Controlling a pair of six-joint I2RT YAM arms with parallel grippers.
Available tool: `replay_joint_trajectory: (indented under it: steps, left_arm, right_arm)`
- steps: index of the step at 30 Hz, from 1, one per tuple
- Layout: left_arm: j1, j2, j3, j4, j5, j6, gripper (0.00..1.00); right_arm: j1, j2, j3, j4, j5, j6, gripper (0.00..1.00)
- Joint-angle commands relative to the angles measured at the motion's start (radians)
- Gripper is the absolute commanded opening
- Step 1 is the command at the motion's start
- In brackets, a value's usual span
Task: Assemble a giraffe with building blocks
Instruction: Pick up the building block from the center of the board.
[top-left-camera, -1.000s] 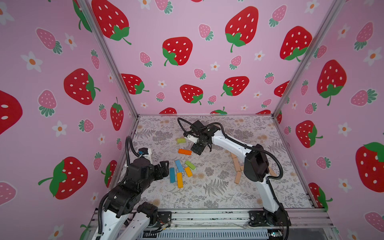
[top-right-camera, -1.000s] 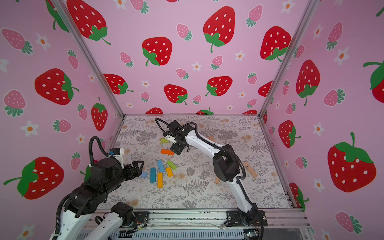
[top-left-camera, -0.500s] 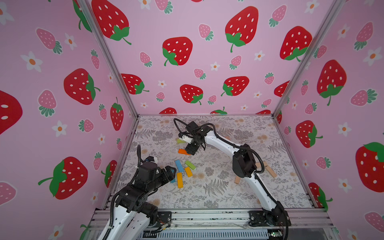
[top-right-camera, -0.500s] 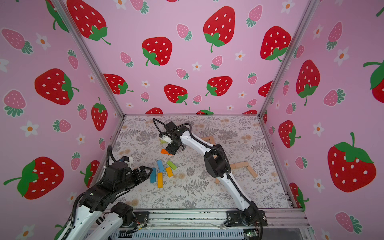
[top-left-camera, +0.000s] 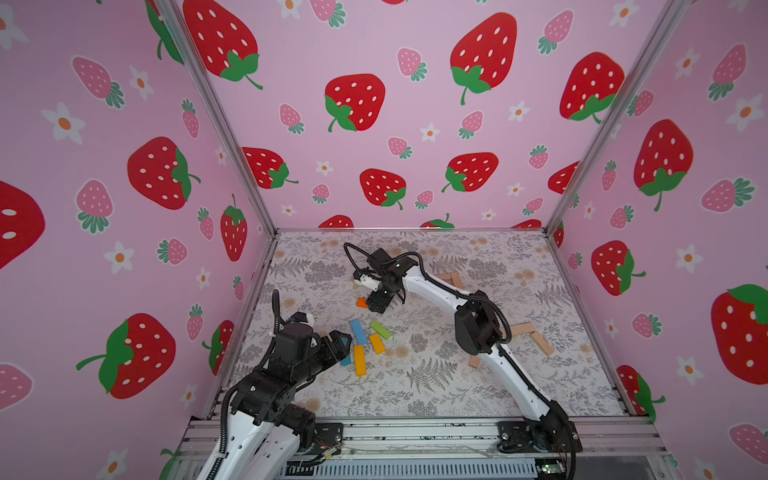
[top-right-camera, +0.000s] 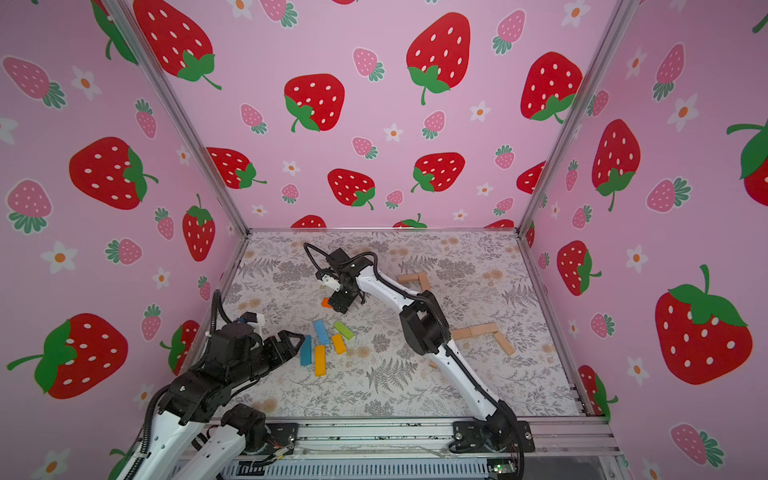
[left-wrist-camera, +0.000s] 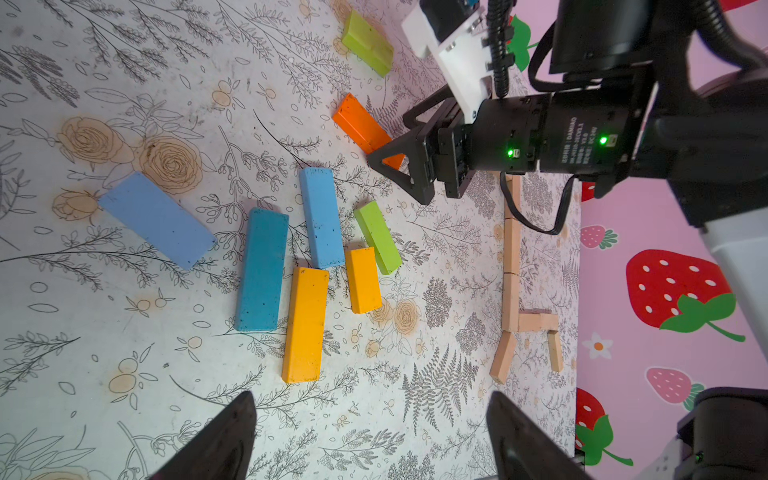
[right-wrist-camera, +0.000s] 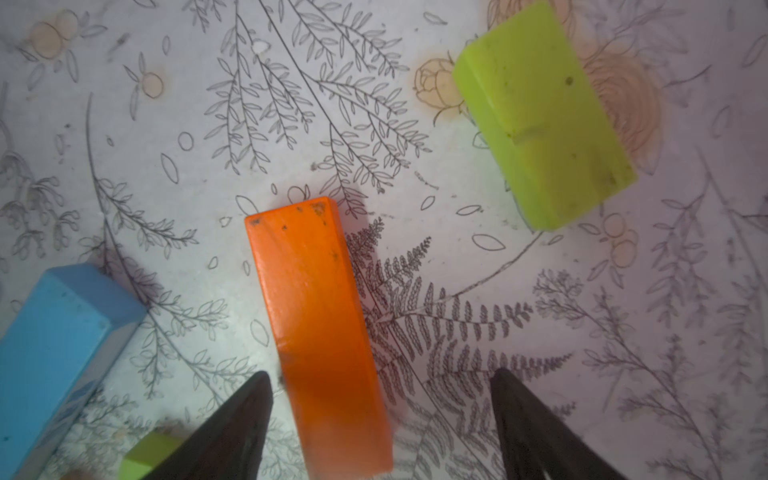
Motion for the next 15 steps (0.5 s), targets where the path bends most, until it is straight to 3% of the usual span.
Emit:
replay_joint_trajectory:
  steps: [1, 4, 8, 11, 15]
  left_arm:
    - [0.008, 0.001, 0.015, 0.003, -0.001, -0.003, 0.88]
    - [0.011, 0.000, 0.021, 0.000, -0.002, 0.004, 0.88]
    - [0.015, 0.004, 0.027, -0.001, -0.002, 0.014, 0.88]
    - [0.021, 0.011, 0.033, -0.001, -0.002, 0.024, 0.88]
    - [0.028, 0.020, 0.046, -0.002, -0.002, 0.043, 0.88]
  right_arm:
    - [0.007, 0.017, 0.020, 0.002, -0.006, 0.019, 0.76]
    - [0.008, 0.002, -0.003, 0.015, 0.016, 0.037, 0.62]
    - [0.011, -0.061, -0.097, 0.067, 0.026, 0.077, 0.35]
    - [0.022, -0.117, -0.183, 0.107, 0.042, 0.108, 0.24]
    - [0.033, -0.225, -0.332, 0.174, 0.053, 0.153, 0.18]
